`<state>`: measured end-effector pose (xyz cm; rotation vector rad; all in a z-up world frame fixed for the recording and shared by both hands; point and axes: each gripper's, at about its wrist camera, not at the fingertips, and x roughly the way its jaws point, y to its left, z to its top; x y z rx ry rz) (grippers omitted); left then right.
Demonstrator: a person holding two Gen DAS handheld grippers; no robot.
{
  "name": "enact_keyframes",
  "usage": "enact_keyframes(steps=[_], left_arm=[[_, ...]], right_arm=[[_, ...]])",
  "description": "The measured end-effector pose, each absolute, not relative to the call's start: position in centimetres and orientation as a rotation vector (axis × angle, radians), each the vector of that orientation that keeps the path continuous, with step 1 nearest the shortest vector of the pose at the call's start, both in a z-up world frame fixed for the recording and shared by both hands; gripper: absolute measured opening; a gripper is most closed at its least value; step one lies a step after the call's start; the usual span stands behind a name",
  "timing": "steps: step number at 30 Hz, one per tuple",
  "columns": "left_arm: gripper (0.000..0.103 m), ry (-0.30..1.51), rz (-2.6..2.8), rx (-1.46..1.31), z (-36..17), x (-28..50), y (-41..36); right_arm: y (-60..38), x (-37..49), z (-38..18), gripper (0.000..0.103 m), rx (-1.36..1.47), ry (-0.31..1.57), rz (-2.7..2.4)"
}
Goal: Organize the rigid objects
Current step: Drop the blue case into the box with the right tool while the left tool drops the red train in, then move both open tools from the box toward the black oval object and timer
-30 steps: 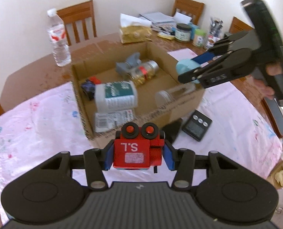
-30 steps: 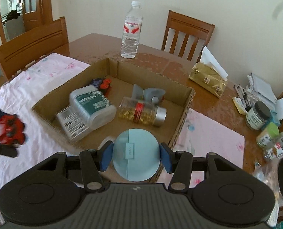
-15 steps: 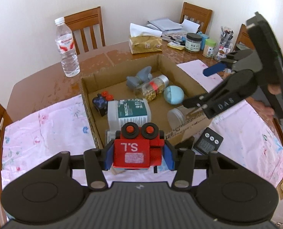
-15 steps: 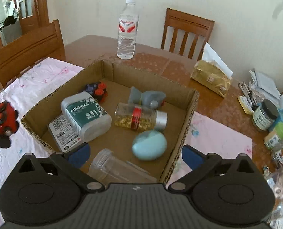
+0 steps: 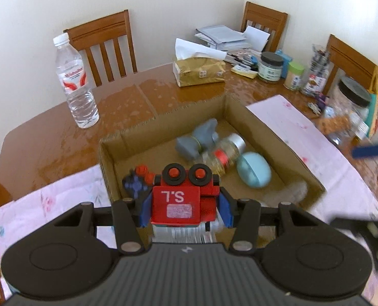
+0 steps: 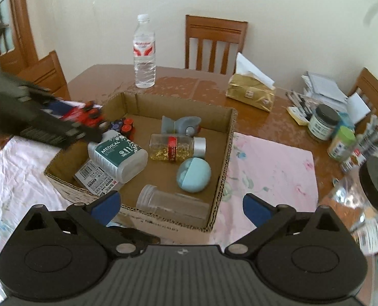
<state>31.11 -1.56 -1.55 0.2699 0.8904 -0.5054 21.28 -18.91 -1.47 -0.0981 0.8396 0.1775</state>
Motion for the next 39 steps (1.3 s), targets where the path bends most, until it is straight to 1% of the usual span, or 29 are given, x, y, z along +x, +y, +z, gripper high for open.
enact_keyframes(steps=[5, 8, 9, 10, 11, 12, 14, 26, 32, 39], left_arm=[[0.05, 0.932, -0.476, 0.241, -3.1, 35.2, -2.7], [0.051, 0.914, -0.459, 0.257, -3.6, 36.9, -3.3], [0.054, 0.898, -0.447, 0.26, -3.7, 37.3, -3.5], [0.07, 0.888, -0.441, 0.261, -3.6, 37.6, -3.6], [0.081, 0.879, -0.431, 0.26, -3.5, 37.8, -3.7], [0.097, 0.866, -0.413, 0.26, -3.4, 38.0, -3.7], [0.097, 0.818, -0.395, 0.258, -2.9, 37.6, -3.3], [0.098, 0.78, -0.355, 0.242, -0.6, 32.4, -0.5], [0.099, 0.778, -0.331, 0.203, -0.1, 28.5, 1.3], [0.102, 0.804, -0.319, 0.146, -0.6, 23.5, 2.4]], right_arm=[[-19.4, 20.2, -1.4, 0.103, -0.078, 0.845, 0.137], [-19.8, 19.8, -1.7, 0.103, -0.073, 0.857, 0.112], [-20.0, 19.7, -1.8, 0.103, -0.069, 0.861, 0.11], [-20.1, 19.5, -2.0, 0.103, -0.069, 0.865, 0.109], [-20.2, 19.4, -2.2, 0.103, -0.071, 0.872, 0.106], [-20.3, 19.3, -2.4, 0.103, -0.077, 0.88, 0.097], [-20.6, 19.2, -2.8, 0.103, -0.086, 0.891, 0.078], [-22.1, 18.2, -5.0, 0.103, -0.092, 0.932, 0.015], [-22.0, 17.6, -8.0, 0.103, -0.042, 0.976, 0.061], [-20.6, 18.2, -11.3, 0.103, -0.01, 0.985, 0.08]])
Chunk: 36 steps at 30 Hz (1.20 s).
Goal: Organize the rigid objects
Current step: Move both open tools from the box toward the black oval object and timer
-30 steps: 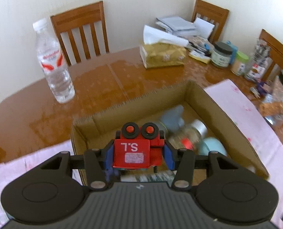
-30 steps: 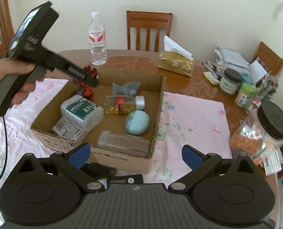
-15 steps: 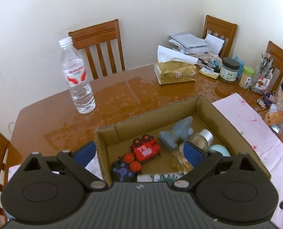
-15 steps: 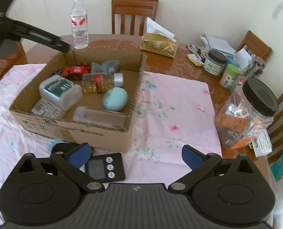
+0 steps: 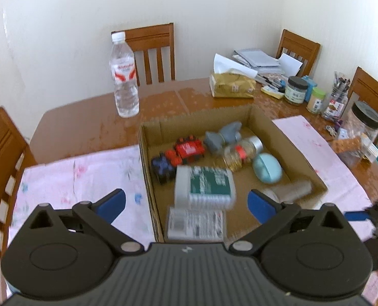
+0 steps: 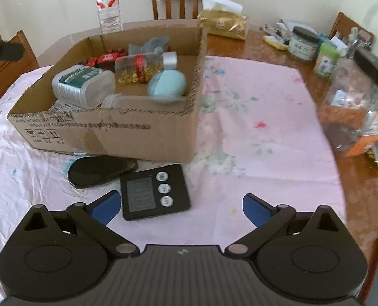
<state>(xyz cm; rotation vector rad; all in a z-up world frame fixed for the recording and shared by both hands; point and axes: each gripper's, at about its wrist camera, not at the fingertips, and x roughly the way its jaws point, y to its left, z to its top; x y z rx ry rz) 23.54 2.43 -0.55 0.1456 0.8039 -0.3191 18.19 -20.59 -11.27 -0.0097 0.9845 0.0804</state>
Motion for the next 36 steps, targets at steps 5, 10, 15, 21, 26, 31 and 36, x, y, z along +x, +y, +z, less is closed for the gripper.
enact_keyframes(steps=[5, 10, 15, 21, 26, 31, 36], left_arm=[[0.102, 0.843, -0.298, 0.115, -1.9, 20.6, 2.0], [0.102, 0.873, -0.257, 0.1, -3.7, 18.6, 0.7], [0.102, 0.901, -0.253, 0.092, -5.8, 17.7, -1.3], [0.102, 0.924, -0.245, 0.09, -9.1, 17.4, -3.5], [0.102, 0.96, -0.222, 0.098, -12.1, 18.0, -4.8], [0.102, 0.966, -0.223, 0.043, -12.9, 18.3, -5.6], [0.102, 0.959, -0.176, -0.03, -12.8, 18.8, -6.5]], right_arm=[[-19.0, 19.1, -12.9, 0.103, -0.071, 0.99, 0.086], [-18.6, 19.9, -14.2, 0.103, -0.092, 0.999, 0.098], [-19.7, 19.7, -14.2, 0.103, -0.133, 0.963, 0.094], [-23.1, 19.5, -14.2, 0.103, -0.097, 0.954, 0.091], [-24.6, 19.2, -14.4, 0.103, -0.114, 0.953, 0.133], [-25.3, 18.6, -14.3, 0.103, -0.142, 0.941, 0.194], [-25.7, 18.2, -14.4, 0.103, -0.166, 0.917, 0.249]])
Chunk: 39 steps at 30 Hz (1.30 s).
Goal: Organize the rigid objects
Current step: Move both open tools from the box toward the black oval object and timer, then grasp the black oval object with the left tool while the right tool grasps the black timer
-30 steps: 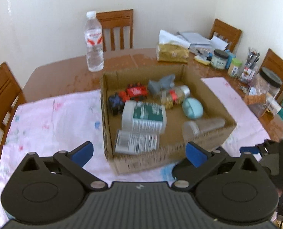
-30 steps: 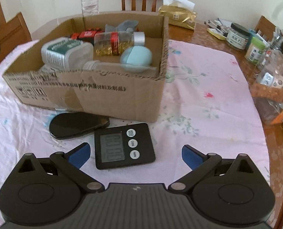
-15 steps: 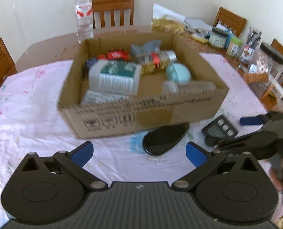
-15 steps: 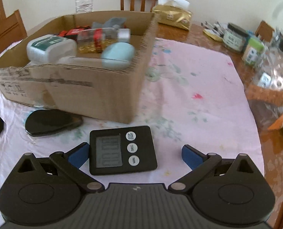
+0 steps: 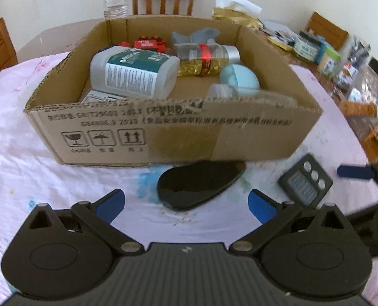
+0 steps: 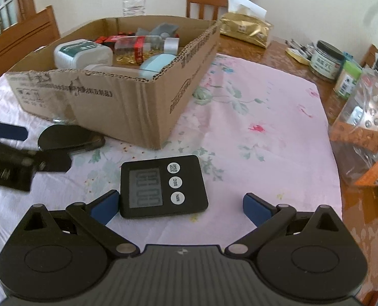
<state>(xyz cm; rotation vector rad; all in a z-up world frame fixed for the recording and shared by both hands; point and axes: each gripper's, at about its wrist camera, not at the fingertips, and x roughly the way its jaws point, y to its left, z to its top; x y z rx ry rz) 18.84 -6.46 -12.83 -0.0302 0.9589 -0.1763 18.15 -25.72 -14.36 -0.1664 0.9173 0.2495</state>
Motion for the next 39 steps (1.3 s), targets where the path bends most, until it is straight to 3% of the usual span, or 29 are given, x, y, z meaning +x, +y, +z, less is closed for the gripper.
enact_keyframes(steps=[14, 26, 39], left_arm=[[0.102, 0.937, -0.068, -0.004, -13.7, 20.8, -9.2], [0.102, 0.968, -0.024, 0.009, -13.7, 18.8, -5.3], [0.102, 0.966, 0.03, -0.019, -13.9, 21.7, -8.8]], right_arm=[[-25.7, 17.8, -14.4, 0.103, -0.164, 0.913, 0.243], [-25.5, 17.9, -14.3, 0.103, -0.16, 0.916, 0.235], [-25.0, 17.7, -14.5, 0.103, -0.153, 0.898, 0.225]])
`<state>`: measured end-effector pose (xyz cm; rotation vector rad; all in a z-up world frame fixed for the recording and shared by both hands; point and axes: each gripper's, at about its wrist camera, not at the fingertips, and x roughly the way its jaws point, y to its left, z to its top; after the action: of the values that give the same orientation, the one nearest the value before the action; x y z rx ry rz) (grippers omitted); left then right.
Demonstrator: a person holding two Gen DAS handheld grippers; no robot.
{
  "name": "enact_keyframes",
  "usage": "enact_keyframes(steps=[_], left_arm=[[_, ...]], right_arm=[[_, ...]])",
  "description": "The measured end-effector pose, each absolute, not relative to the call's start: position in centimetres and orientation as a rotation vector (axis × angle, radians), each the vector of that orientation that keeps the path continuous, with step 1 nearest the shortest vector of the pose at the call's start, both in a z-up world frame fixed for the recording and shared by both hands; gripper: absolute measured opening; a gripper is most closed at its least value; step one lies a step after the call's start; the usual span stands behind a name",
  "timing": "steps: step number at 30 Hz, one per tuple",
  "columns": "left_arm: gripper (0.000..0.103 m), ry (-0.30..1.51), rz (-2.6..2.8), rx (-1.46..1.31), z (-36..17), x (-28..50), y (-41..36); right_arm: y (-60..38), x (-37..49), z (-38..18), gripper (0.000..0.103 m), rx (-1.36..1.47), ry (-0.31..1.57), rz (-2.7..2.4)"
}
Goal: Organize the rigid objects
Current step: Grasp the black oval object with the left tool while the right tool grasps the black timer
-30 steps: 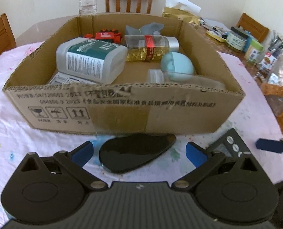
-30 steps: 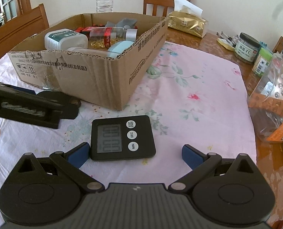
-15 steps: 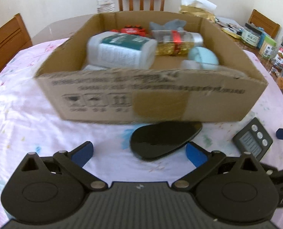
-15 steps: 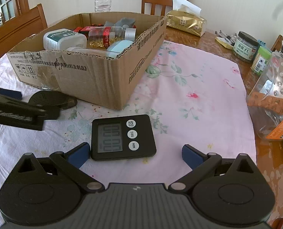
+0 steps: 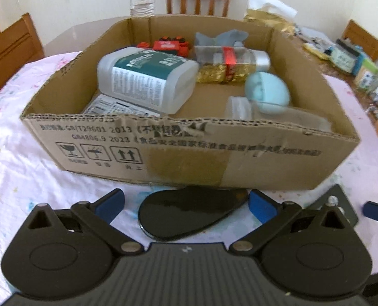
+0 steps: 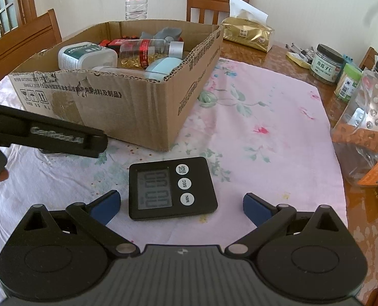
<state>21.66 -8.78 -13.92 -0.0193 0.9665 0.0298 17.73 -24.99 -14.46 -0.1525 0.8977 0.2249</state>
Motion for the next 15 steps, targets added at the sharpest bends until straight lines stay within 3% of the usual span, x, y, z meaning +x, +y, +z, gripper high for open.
enact_keyframes(steps=[15], left_arm=[[0.103, 0.956, 0.078, -0.033, -14.1, 19.5, -4.7]], right_arm=[[-24.7, 18.0, -14.4, 0.103, -0.169, 0.906, 0.258]])
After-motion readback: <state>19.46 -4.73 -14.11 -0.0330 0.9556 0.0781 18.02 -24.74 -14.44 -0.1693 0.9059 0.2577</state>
